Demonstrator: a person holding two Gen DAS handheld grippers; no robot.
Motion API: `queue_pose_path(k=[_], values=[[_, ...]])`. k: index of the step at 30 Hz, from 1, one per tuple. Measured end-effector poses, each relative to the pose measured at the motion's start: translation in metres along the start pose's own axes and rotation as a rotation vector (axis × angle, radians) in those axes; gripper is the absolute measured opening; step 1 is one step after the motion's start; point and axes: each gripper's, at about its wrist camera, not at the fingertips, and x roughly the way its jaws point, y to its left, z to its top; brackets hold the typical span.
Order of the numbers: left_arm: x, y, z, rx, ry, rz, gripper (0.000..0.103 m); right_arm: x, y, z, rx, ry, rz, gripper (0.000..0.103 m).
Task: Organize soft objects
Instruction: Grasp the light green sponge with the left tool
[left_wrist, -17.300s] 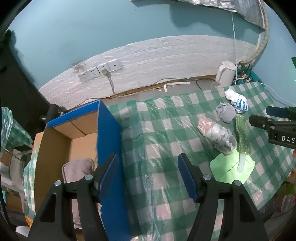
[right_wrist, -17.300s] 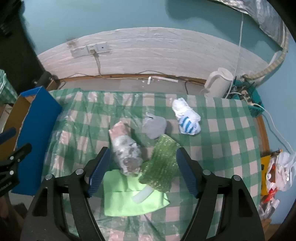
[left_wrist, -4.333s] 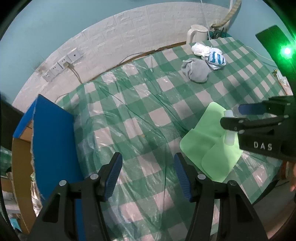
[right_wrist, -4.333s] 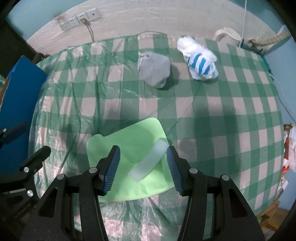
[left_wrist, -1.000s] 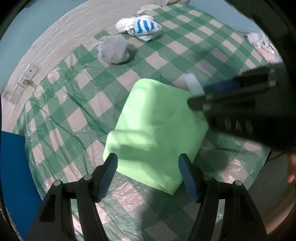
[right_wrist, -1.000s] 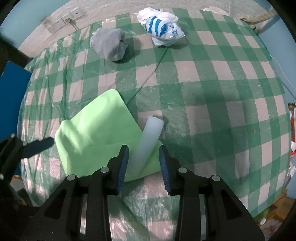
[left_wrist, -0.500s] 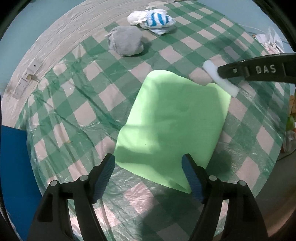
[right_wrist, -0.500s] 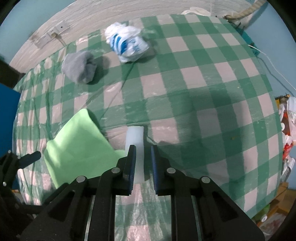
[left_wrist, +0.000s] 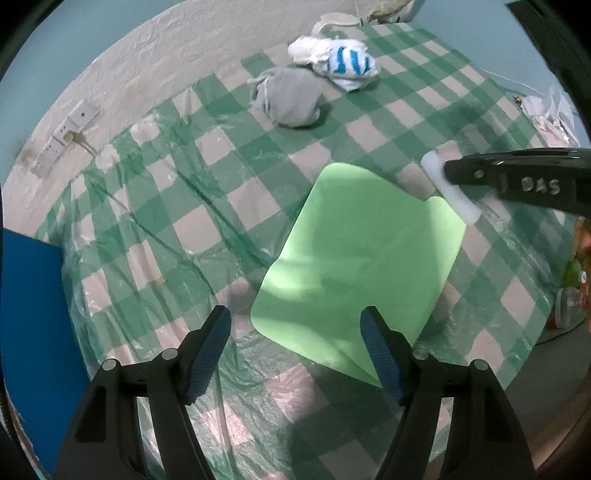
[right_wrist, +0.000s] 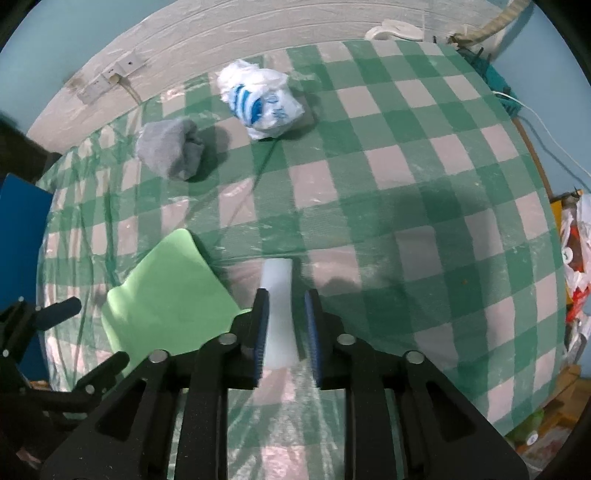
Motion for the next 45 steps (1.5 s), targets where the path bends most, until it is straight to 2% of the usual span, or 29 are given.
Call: queue_pose_path(k=[5, 9, 14, 22, 28, 33, 35, 37, 38, 45], values=[[0.002, 0.001, 0.003, 0.017, -0.012, -0.006, 0.074, 0.010, 0.010, 0.003, -0.019, 0.013, 0.009, 0.023], [0.002, -0.001, 0.003, 0.015, -0.012, -0.020, 0.074, 0.019, 0.019, 0.005, -0.053, 0.018, -0.033, 0.027], [0.001, -0.004, 0.008, 0.016, -0.030, -0.076, 0.074, 0.014, 0.016, 0.000, -0.073, 0.007, -0.064, 0.013], [0.000, -0.033, 0.011, 0.092, -0.047, -0.131, 0.074, -0.003, 0.000, -0.002, -0.029, -0.023, -0.048, 0.013], [0.012, -0.051, 0.008, 0.160, -0.027, -0.107, 0.074, -0.004, -0.005, -0.006, -0.017, -0.011, -0.036, 0.013], [0.021, -0.049, 0.010, 0.144, -0.016, -0.112, 0.074, -0.005, -0.002, -0.006, -0.026, -0.011, -0.030, 0.013], [0.024, -0.047, 0.014, 0.132, -0.010, -0.116, 0.068, -0.003, 0.001, -0.004, -0.033, -0.009, -0.029, 0.013], [0.025, -0.042, 0.016, 0.115, -0.007, -0.137, 0.057, -0.002, 0.003, -0.003, -0.039, -0.005, -0.028, 0.013], [0.024, -0.040, 0.014, 0.106, -0.006, -0.147, 0.055, -0.002, 0.003, -0.004, -0.042, -0.004, -0.028, 0.013], [0.021, -0.035, 0.017, 0.096, -0.012, -0.172, 0.013, -0.001, 0.004, -0.004, -0.048, -0.001, -0.028, 0.013]])
